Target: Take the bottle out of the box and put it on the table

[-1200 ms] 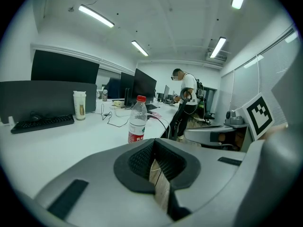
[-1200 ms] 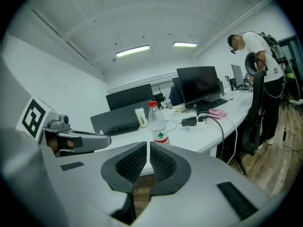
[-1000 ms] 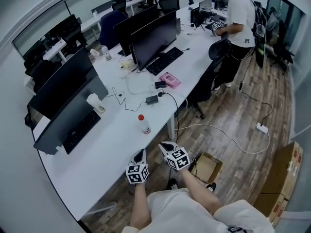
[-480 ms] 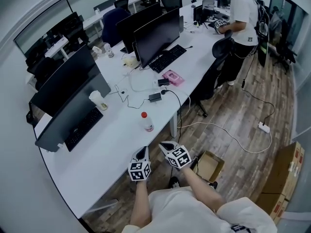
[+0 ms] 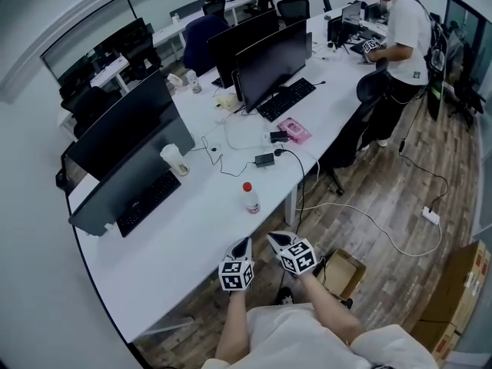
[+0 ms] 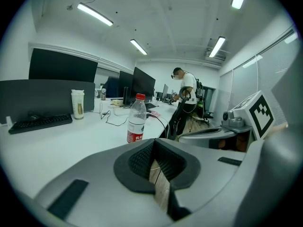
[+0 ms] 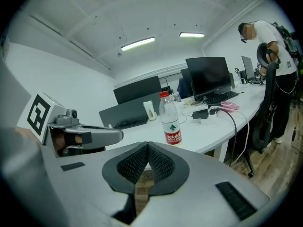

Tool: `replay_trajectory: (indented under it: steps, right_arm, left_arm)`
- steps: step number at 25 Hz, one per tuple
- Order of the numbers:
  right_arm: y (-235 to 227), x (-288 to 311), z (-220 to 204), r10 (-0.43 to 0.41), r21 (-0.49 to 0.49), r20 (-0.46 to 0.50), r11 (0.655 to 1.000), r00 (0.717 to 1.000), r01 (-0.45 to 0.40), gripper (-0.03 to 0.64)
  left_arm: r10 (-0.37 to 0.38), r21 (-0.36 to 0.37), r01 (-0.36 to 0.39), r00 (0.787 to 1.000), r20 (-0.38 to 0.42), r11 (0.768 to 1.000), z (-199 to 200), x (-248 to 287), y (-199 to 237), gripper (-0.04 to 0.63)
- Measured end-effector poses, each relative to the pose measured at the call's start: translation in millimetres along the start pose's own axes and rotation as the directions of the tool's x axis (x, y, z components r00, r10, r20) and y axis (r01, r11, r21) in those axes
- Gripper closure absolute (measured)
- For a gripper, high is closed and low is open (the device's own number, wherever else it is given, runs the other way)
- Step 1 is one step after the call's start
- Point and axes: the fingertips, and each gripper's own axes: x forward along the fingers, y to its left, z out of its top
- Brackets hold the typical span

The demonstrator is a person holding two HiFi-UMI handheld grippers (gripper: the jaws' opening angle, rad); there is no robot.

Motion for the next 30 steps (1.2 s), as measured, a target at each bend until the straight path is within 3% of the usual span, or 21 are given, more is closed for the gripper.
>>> replay_trajectory:
  steps: [6, 30]
  right_arm:
    - [-2, -2, 4, 0.0, 0.061, 0.03, 0.998, 1.0, -0.002, 0.577]
    - [1, -8, 7, -0.023, 0.034, 0.034, 0.999, 0.999, 0.022, 0.578]
  left_arm:
    - [-0.01, -0.013, 0.01, 1.0, 0.005, 1.0, 2, -1, -3, 0.581]
    - [-0.013, -0.02, 0.014, 1.0, 0.014, 1.0, 3, -10, -1, 0.581]
